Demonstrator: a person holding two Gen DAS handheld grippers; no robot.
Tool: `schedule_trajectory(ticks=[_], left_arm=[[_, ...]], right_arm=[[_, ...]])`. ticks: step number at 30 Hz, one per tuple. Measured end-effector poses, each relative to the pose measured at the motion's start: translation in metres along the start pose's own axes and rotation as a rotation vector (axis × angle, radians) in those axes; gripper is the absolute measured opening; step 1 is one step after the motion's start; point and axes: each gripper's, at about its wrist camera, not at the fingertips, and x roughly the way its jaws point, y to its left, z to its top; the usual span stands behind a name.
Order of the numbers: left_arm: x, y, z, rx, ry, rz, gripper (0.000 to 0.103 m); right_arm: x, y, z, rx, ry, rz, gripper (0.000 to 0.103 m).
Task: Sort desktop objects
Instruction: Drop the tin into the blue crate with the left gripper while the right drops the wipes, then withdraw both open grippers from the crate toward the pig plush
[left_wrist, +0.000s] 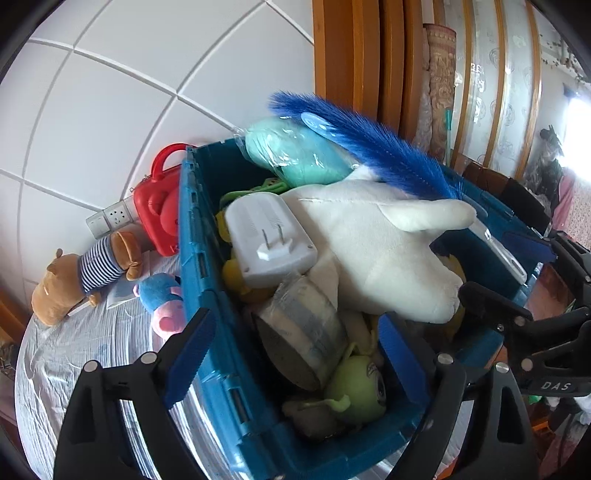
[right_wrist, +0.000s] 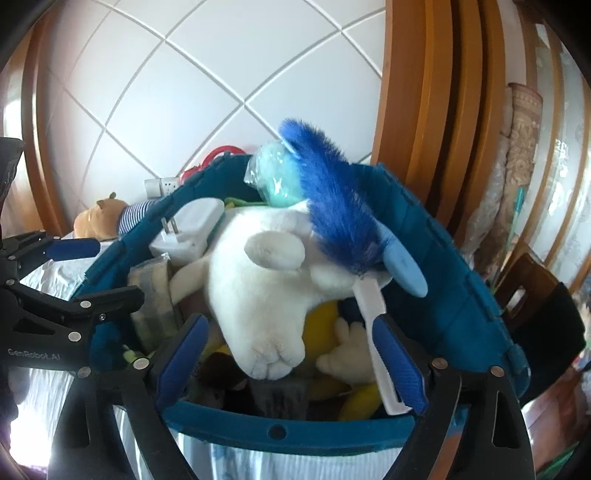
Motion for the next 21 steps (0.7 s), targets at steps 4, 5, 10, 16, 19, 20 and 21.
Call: schedule_trajectory(ticks=[4, 5, 10, 16, 19, 20, 21], left_arm=[[-0.009, 0.007, -0.006, -0.009, -0.009, 0.004, 0.09], [-0.011, 0.009, -0.008, -0.011, -0.012, 0.003, 0.09], [-0.024, 0.027, -0.019, -0.033, -0.028, 0.019, 0.09], [-0.046, 0.064, -0.041, -0.062, -0.041, 0.031, 0.092], [-0.059, 0.088, -0.057, -0.081, -0.045, 0.04, 0.103], [-0.064, 0.099, -0.063, -0.087, -0.046, 0.043, 0.103], [-0.07, 0.11, -0.07, -0.094, -0.045, 0.047, 0.103]], right_arm=[[-0.007, 0.008, 0.0, -0.007, -0.009, 0.006, 0.094], [-0.007, 0.011, -0.001, -0.009, -0.01, 0.008, 0.096], [-0.014, 0.027, 0.0, -0.019, -0.021, 0.004, 0.103], [-0.024, 0.064, 0.004, -0.035, -0.042, -0.01, 0.103], [-0.031, 0.092, 0.004, -0.047, -0.054, -0.002, 0.103], [-0.034, 0.104, 0.004, -0.051, -0.057, 0.003, 0.103], [-0.035, 0.116, 0.004, -0.056, -0.059, 0.008, 0.103]])
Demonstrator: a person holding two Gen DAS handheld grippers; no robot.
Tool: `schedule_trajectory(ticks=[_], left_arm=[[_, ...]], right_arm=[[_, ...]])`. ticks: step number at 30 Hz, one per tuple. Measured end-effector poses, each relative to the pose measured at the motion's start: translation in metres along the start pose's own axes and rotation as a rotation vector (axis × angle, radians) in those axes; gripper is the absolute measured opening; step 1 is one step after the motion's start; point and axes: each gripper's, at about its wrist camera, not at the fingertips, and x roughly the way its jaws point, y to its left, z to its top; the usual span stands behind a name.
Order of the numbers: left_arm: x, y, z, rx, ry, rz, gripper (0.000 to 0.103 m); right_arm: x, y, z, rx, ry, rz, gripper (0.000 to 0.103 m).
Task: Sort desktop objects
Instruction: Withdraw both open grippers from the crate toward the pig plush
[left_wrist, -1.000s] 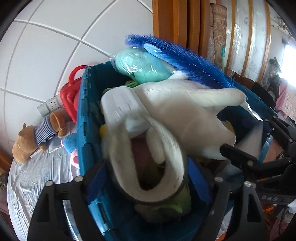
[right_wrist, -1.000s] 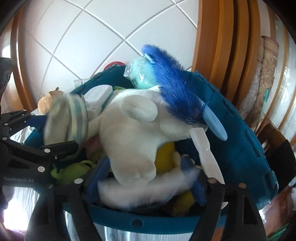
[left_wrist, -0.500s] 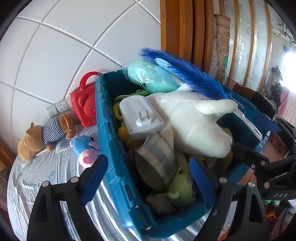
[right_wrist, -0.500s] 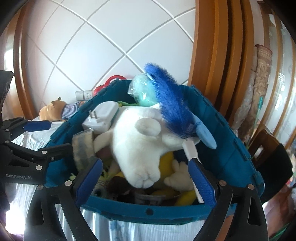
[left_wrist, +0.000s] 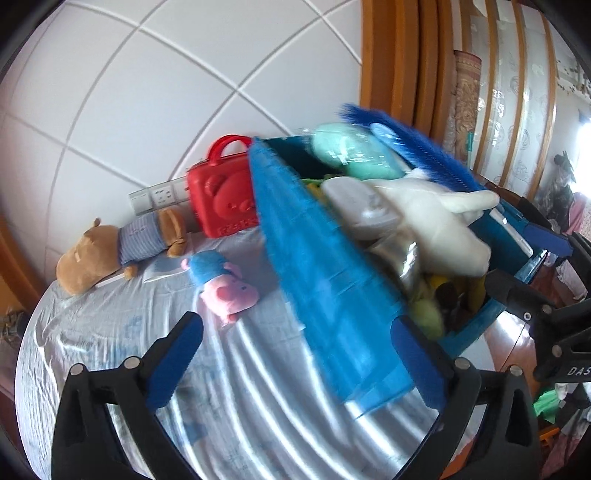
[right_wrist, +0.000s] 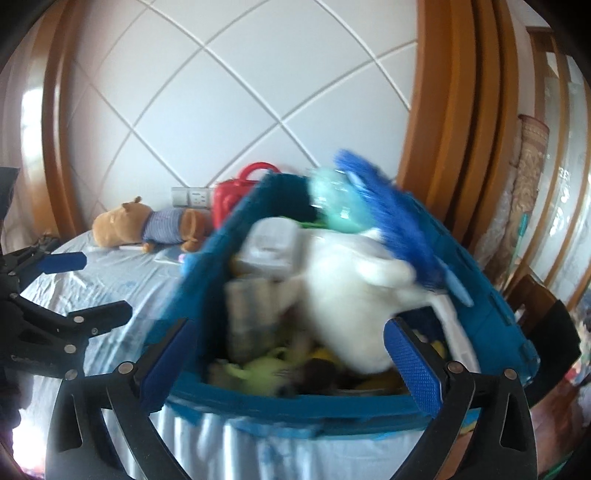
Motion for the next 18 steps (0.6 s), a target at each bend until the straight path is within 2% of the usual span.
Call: schedule_trajectory(ticks=[10, 18], left_arm=[[-0.041, 0.113, -0.067, -0.047, 0.043, 0.061, 0.103], [-0.056, 0.175, -0.108, -0.077, 0.08, 0.081, 0.103]], right_arm=[[-0.019, 0.124, -0.011, -0.022, 0.008, 0.017, 0.103], [-0.015, 0.198, -0.022, -0.034, 0.05, 0.046, 0.103]])
